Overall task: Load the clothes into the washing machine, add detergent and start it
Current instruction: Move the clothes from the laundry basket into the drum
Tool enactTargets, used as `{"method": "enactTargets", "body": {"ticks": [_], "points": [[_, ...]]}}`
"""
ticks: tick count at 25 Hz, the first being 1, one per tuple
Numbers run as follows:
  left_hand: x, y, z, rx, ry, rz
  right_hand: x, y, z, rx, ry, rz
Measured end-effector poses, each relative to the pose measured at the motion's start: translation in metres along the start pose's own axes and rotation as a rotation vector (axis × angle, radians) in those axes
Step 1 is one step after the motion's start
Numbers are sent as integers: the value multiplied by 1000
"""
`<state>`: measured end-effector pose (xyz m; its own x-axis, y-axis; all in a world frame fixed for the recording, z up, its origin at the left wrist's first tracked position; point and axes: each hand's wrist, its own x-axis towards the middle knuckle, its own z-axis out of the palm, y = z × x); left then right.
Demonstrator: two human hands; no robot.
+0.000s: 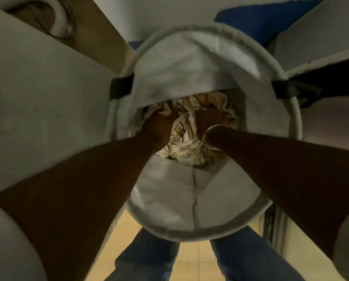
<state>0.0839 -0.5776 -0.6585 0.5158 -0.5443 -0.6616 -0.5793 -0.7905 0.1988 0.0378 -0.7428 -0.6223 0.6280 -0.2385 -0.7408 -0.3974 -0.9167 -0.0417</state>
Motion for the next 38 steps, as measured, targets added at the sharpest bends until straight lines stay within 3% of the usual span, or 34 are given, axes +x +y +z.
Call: {"method": "enactTargets", "body": {"ticks": [3, 6, 9, 16, 22, 28, 38], "points": [[-35, 12, -34, -87, 94, -13, -40, -2, -31, 65, 29, 51], [-78, 25, -89, -126, 53, -81, -84, -5, -69, 60, 62, 26], [-126, 42, -142, -55, 96, -32, -128, -8, -109, 40, 67, 1], [-224, 58, -238, -217, 239, 44, -250, -13, -219, 22, 130, -15], [-290, 64, -314, -236, 390, 101, -335, -20, -297, 41, 282, -29], [-350, 83, -375, -232, 439, 88, -421, -17, -361, -72, 425, -69], [-527, 144, -458, -220, 837, 233, -616, -12, -418, -129, 801, -74]]}}
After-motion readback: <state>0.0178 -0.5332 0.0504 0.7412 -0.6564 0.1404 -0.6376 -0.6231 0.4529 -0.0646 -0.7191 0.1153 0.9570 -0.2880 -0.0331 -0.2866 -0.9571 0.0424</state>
